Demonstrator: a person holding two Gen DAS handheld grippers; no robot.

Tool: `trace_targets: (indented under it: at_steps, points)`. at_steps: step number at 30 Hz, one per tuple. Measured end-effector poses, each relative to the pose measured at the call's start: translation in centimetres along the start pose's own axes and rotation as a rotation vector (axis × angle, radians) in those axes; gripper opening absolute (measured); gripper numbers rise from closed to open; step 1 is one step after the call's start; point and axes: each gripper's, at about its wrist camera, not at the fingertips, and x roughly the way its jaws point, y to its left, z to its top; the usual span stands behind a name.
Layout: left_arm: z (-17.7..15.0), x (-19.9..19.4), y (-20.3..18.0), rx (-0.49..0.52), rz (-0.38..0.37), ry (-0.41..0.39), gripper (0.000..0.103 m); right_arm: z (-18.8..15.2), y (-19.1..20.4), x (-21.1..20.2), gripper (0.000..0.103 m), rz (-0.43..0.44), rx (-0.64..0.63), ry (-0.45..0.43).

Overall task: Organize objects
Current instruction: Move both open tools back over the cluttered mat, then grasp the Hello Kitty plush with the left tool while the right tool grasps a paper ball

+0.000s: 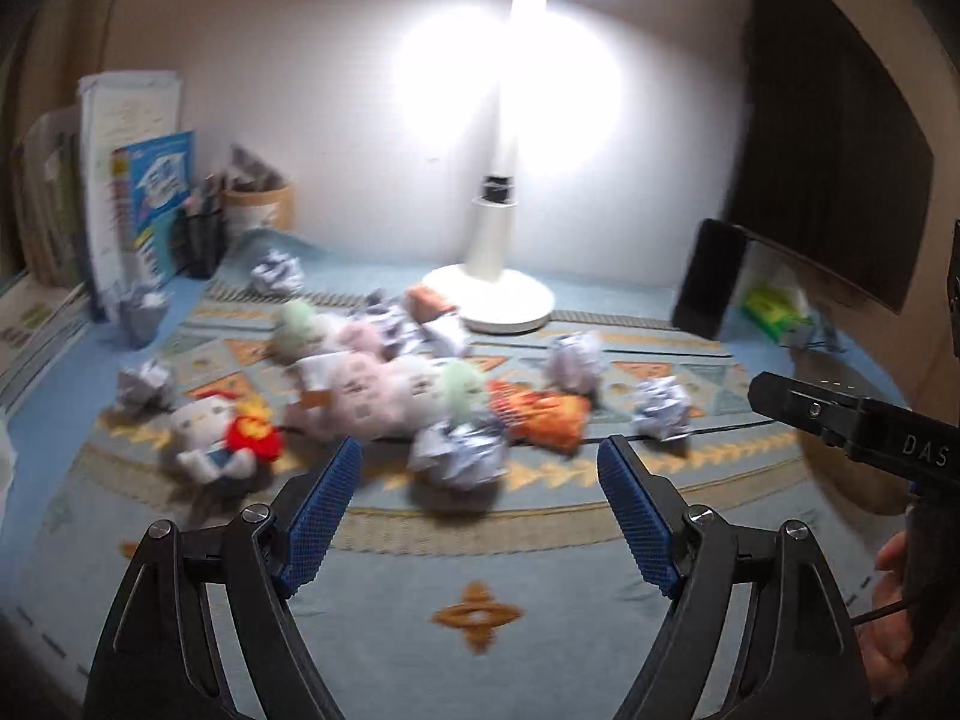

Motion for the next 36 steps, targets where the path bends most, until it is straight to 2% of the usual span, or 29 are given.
trace_targets:
  at_steps: [2, 4, 6, 9, 12, 15, 22, 24, 26, 28, 32, 34, 36]
  points:
    - [-0.7, 1.2, 3.5, -0.019, 0.075, 0.02, 0.08, -0.8, 2.5, 3.0, 0.075, 0.056, -0.038, 0.045]
    - [-1.6, 2.0, 6.3, -0.025, 0.118, 0.049, 0.08, -1.5, 4.4, 5.7, 0.075, 0.097, -0.051, 0.108]
    - [-1.9, 2.7, 8.5, -0.078, 0.123, 0.081, 0.08, -2.3, 6.3, 7.6, 0.075, 0.13, -0.051, 0.147]
    - [-2.3, 2.9, 10.6, -0.18, 0.105, 0.082, 0.08, -3.4, 8.1, 9.2, 0.075, 0.095, -0.101, 0.141]
    - [-2.3, 2.8, 10.9, -0.197, 0.107, 0.063, 0.08, -4.2, 8.4, 10.9, 0.075, 0.058, -0.119, 0.198]
    - [-2.4, 3.5, 10.8, -0.191, 0.097, 0.095, 0.08, -4.1, 7.8, 10.7, 0.075, 0.048, -0.099, 0.183]
    - [-2.3, 3.4, 10.7, -0.192, 0.097, 0.089, 0.081, -4.1, 7.7, 11.1, 0.075, 0.049, -0.096, 0.196]
    - [-2.3, 3.2, 11.0, -0.21, 0.117, 0.087, 0.084, -4.0, 7.6, 11.3, 0.075, 0.054, -0.091, 0.212]
    - [-2.0, 2.9, 11.5, -0.236, 0.121, 0.071, 0.099, -3.7, 7.3, 12.1, 0.075, 0.083, -0.068, 0.283]
    - [-1.3, 3.2, 12.2, -0.241, 0.125, 0.065, 0.102, -2.9, 7.4, 12.2, 0.075, 0.068, -0.078, 0.293]
    - [0.4, 6.7, 13.1, -0.193, 0.202, 0.189, 0.102, -1.2, 9.3, 12.8, 0.077, 0.087, -0.142, 0.269]
    - [0.5, 8.6, 13.4, -0.182, 0.168, 0.239, 0.102, -1.2, 10.3, 14.1, 0.081, 0.067, -0.161, 0.277]
    - [0.6, 10.0, 13.5, -0.187, 0.168, 0.283, 0.102, -1.5, 10.7, 15.3, 0.081, 0.042, -0.173, 0.278]
